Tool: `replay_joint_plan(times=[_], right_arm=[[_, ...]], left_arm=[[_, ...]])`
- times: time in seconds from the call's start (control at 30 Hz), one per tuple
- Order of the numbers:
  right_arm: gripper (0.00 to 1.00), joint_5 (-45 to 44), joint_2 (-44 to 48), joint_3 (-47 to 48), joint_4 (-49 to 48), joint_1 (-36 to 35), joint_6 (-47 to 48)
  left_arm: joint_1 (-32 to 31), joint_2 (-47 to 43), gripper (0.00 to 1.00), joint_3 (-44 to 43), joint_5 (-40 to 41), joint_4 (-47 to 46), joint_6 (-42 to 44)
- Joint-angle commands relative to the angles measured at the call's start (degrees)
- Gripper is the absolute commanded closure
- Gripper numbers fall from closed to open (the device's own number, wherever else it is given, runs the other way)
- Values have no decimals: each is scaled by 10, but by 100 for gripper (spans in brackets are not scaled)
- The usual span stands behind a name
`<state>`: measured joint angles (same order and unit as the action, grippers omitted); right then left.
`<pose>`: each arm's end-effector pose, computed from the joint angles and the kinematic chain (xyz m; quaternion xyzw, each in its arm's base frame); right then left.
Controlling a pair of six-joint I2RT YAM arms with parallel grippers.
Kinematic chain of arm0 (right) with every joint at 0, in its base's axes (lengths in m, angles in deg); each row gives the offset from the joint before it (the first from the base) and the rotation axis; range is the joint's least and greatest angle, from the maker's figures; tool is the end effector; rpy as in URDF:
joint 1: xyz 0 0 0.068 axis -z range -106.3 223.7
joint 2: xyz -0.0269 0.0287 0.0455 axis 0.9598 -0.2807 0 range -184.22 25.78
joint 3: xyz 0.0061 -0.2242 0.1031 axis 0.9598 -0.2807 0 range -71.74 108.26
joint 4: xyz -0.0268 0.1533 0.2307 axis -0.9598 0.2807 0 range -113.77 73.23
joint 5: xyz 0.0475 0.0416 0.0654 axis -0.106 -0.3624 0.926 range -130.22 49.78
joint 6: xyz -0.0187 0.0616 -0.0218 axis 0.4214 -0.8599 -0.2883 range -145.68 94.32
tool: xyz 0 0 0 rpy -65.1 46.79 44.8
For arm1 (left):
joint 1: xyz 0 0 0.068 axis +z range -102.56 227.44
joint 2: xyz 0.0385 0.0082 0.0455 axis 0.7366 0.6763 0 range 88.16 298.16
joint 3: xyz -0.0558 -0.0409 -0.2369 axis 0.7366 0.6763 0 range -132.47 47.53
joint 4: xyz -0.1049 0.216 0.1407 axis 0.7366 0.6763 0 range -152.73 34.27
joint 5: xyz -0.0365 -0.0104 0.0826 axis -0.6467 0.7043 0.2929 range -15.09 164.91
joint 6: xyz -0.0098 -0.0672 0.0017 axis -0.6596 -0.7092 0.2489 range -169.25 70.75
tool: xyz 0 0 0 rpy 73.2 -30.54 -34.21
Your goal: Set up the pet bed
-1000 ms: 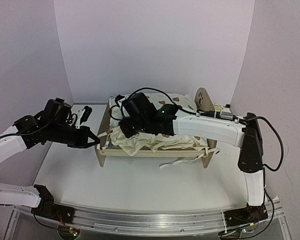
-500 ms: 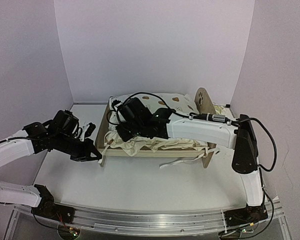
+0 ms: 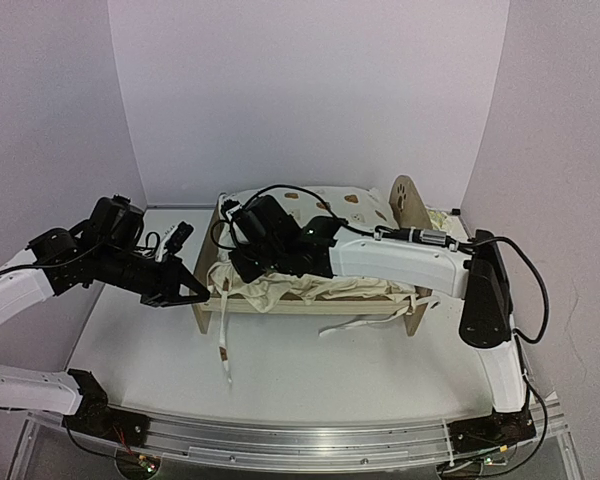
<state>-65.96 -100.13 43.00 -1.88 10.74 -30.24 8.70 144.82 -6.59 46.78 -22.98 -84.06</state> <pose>0.2629 0.4628 0.2462 -0.3254 0.7999 0.0955 0.4951 0.1753 -0.1736 0.2777 0.1287 0.8832 -0.4129 0.1812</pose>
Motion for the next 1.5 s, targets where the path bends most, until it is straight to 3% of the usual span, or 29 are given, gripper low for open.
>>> replay_joint_plan(times=[0.0, 0.03, 0.13, 0.2, 0.27, 0.37, 0.53, 0.6, 0.73, 0.93, 1.03, 1.23, 1.33, 1.47], right_arm=[[100, -9, -12, 12, -10, -3, -8], [100, -9, -12, 11, -11, -3, -9], [100, -11, -13, 6, -11, -4, -10], [100, -12, -13, 5, -11, -4, -10], [97, -11, -14, 4, -11, -4, -10], [85, -11, -12, -1, -11, -4, -10], [60, -12, -10, -10, -11, -5, -15], [55, -12, -8, -11, -11, -7, -17], [53, -12, 4, -17, -11, -12, -17], [43, -8, 46, -43, -11, -26, -8], [36, -1, 85, -84, -12, -41, -9], [25, 20, 147, -180, -51, -75, -12], [23, 19, 173, -225, -74, -98, 0], [23, 49, 214, -365, -204, -126, -1]], left_arm=[[-2, 12, 90, 26, 53, -5, 1], [-2, 17, 85, 35, 63, -12, 3], [-2, 23, 52, 58, 110, -47, 9], [-2, 22, 41, 61, 162, -55, 17], [-2, 21, 37, 55, 220, -55, 20], [-2, 21, 37, 45, 299, -51, 19], [-2, 37, 40, 62, 349, -91, 33], [-2, 50, 41, 69, 351, -116, 42], [-1, 77, 47, 81, 368, -153, 52], [-1, 114, 64, 90, 360, -184, 55], [-1, 121, 77, 98, 353, -194, 52], [-1, 122, 92, 101, 346, -204, 49], [-2, 129, 95, 100, 344, -207, 49], [-1, 134, 95, 99, 343, -208, 48]])
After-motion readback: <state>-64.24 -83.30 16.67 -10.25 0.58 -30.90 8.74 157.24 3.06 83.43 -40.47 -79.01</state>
